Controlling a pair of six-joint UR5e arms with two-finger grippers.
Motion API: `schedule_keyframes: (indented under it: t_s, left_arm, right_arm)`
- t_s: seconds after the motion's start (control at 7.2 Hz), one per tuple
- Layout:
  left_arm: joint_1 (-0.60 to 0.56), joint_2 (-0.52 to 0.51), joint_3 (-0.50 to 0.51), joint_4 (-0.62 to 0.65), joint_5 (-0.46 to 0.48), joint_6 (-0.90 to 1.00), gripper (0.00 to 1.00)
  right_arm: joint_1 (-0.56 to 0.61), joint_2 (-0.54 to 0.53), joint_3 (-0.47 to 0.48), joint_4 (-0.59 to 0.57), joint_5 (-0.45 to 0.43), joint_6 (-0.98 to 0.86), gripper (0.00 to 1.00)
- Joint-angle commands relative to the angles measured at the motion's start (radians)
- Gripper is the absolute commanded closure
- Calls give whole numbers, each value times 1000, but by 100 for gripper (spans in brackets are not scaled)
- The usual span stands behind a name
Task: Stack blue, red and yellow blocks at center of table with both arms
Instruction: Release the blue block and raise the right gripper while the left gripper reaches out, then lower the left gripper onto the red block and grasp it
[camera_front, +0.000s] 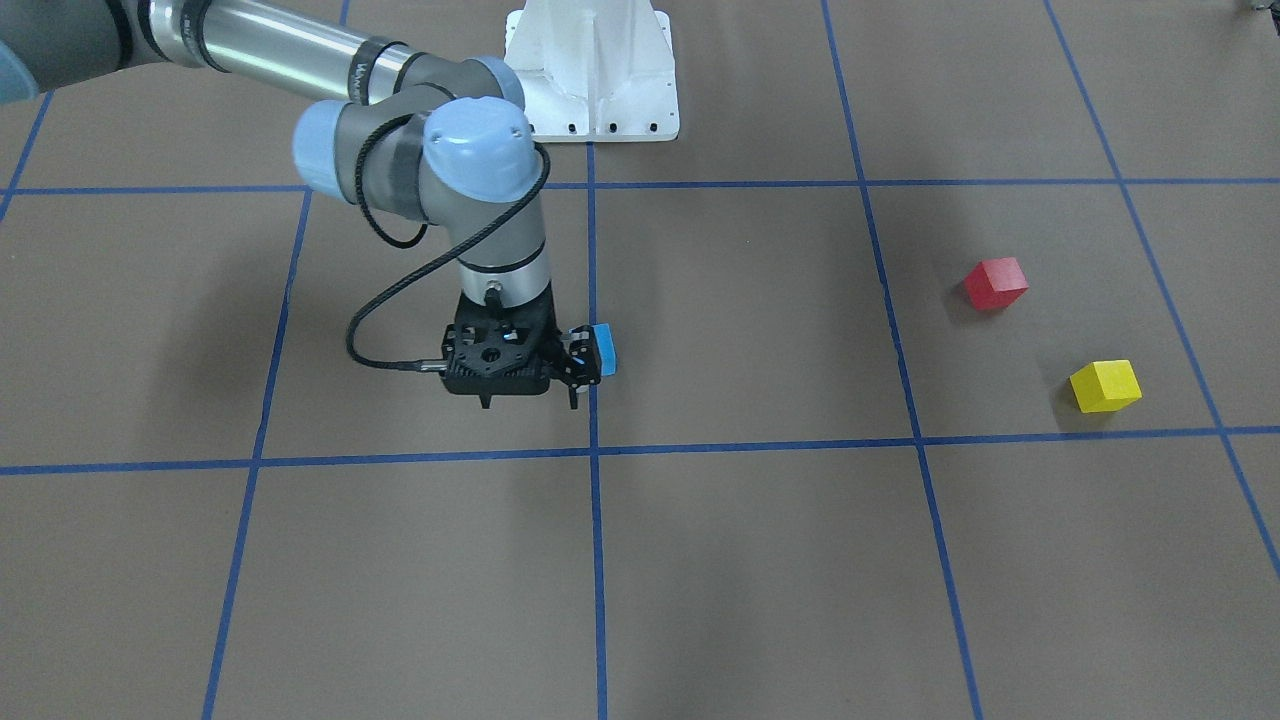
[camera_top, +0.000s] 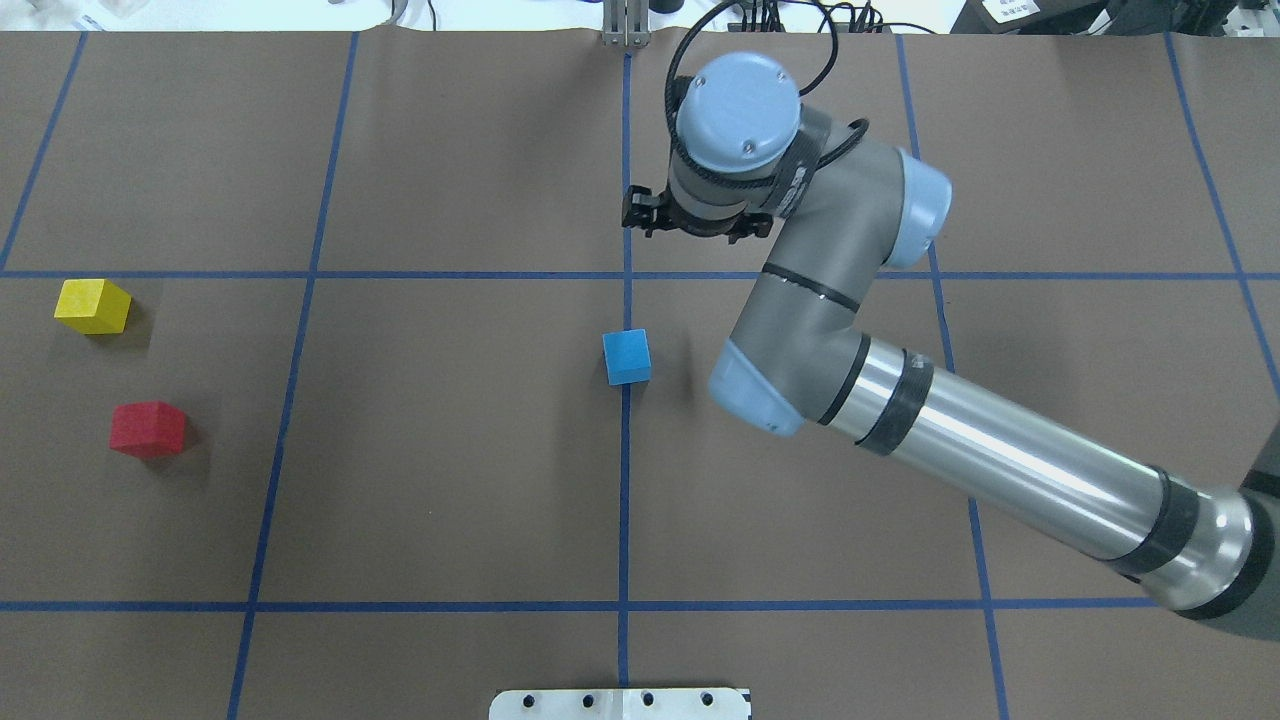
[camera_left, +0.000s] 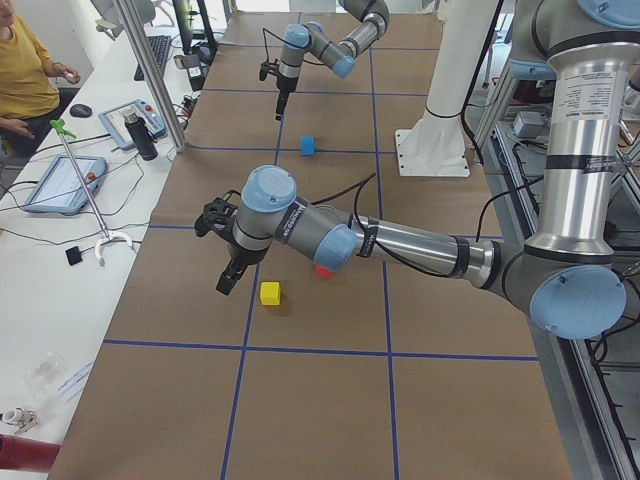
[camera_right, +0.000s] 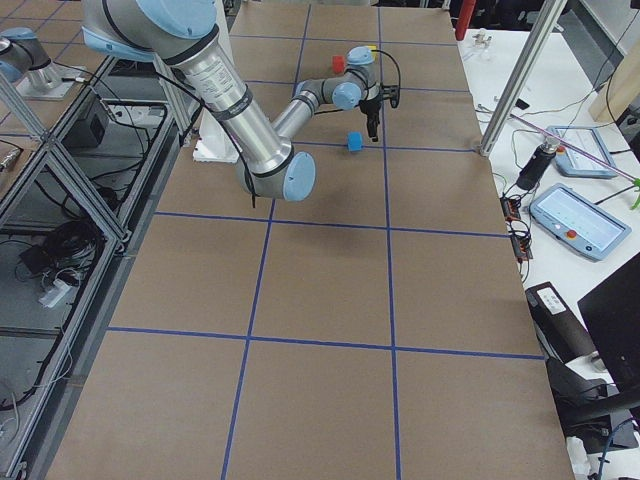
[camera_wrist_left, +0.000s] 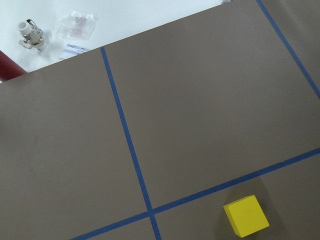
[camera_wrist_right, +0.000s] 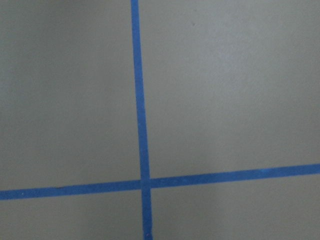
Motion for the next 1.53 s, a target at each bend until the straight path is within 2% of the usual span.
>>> schedule_keyframes:
  t_s: [0.0,0.14,0.28,0.42,0.56,0.83,1.39]
  left_arm:
    - [138,1,-12,-49,1,-287,0]
    - [218,31,-11,-165,31,-532,0]
    - [301,59,-11,-246,127,-648,0]
    - [376,76,-13,-267,178,-730,0]
    - [457,81,-13,-298,185,-854,0]
    - [621,110,-17,-325,301,-915,0]
    - [766,165,-32,-326,349,-915,0]
  right_arm:
    - [224,-168,131,-20,206,-291,1]
    - [313,-233,144,-18,272,-437,1]
    - [402,-288,140,-20,332,-607,1]
    - [491,-351,140,-18,403,-756,1]
    - [574,-418,138,-18,461,-904,1]
    - [666,-547,137,-6,497,-1135,1]
    - [684,-580,143,-1,497,-1162,1]
